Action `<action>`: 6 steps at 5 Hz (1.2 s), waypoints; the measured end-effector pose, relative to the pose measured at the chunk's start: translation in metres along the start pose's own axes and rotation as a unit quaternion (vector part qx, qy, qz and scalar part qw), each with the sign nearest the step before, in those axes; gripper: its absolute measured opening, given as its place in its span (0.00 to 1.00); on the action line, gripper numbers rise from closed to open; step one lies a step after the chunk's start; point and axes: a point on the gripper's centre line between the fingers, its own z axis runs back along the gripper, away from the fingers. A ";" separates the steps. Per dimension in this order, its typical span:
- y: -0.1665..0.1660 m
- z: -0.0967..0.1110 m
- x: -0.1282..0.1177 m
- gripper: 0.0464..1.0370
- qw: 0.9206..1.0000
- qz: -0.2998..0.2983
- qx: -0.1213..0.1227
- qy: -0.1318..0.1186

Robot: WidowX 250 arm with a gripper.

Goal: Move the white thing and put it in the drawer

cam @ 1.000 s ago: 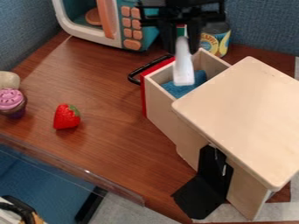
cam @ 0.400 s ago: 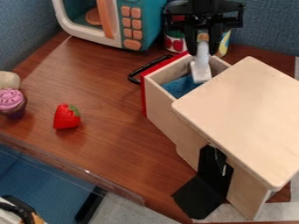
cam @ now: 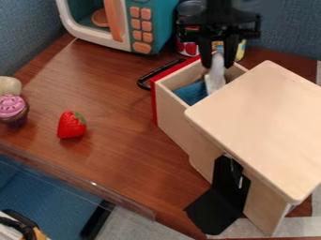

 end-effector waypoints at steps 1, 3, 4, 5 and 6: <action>0.005 -0.009 -0.006 0.31 1.000 -0.001 0.005 0.009; 0.016 -0.019 -0.015 0.69 1.000 0.009 0.018 0.006; 0.018 -0.003 -0.016 0.95 1.000 0.005 0.007 -0.006; 0.030 0.028 -0.010 0.97 0.999 0.030 -0.022 -0.026; 0.043 0.060 -0.004 0.96 0.996 0.038 -0.062 -0.043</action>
